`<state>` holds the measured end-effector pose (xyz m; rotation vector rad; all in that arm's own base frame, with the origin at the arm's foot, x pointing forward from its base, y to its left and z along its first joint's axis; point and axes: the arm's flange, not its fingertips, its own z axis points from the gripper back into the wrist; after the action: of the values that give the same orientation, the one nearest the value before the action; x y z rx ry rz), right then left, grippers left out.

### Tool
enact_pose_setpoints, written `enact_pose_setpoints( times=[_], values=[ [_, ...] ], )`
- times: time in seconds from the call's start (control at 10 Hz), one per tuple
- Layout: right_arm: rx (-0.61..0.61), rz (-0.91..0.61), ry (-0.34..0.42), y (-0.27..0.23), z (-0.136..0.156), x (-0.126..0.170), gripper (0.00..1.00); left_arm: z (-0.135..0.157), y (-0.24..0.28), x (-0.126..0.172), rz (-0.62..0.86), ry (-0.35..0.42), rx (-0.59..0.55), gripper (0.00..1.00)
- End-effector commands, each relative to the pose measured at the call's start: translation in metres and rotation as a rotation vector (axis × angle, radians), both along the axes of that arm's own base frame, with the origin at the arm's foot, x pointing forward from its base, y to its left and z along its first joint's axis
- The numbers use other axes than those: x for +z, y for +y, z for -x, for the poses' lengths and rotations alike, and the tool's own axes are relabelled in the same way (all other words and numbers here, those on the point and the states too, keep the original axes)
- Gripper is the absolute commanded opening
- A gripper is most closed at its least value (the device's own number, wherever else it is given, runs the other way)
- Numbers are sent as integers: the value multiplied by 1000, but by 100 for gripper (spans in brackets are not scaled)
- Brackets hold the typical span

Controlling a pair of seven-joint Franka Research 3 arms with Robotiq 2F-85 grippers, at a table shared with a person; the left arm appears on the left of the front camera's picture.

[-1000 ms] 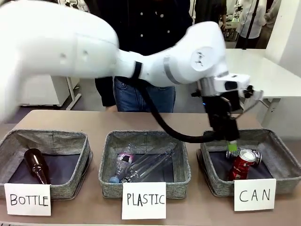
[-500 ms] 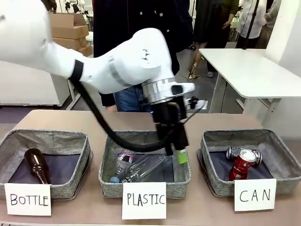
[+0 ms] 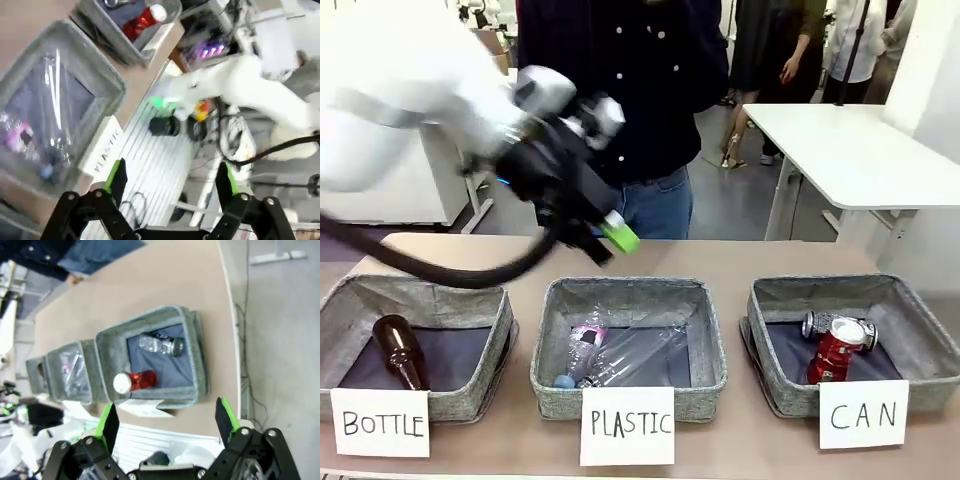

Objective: Sort the can waste into the basket.
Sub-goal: Pick up the can waste from the table and place it in the right Fabric basket.

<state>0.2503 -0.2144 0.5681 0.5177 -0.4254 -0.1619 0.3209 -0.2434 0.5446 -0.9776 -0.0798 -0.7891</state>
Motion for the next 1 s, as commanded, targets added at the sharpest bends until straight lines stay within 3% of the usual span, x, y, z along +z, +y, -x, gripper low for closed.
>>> enact_pose_setpoints(
  times=[0.0,0.2,0.3,0.4,0.5,0.6,0.7,0.8,0.9],
  values=[
    [117,-85,-10,66,-16,17,100,64,87,-15,91,76,133,92],
    [386,-342,43,174,-22,23,100,95,161,-16,357,17,389,92],
    [437,-491,147,224,-18,19,100,102,195,-15,535,-1,530,92],
    [428,-638,323,268,-15,7,100,102,225,-16,690,-15,638,92],
    [435,-757,461,291,-14,-5,100,94,242,-20,734,-19,658,92],
    [280,-744,429,295,-25,-9,100,54,224,40,470,44,486,92],
    [120,-891,396,277,-43,1,100,54,224,40,470,44,486,92],
    [466,-680,346,302,-13,-10,100,54,224,40,470,44,486,92],
    [466,-680,346,302,-13,-10,100,54,224,40,470,44,486,92]
  ],
)
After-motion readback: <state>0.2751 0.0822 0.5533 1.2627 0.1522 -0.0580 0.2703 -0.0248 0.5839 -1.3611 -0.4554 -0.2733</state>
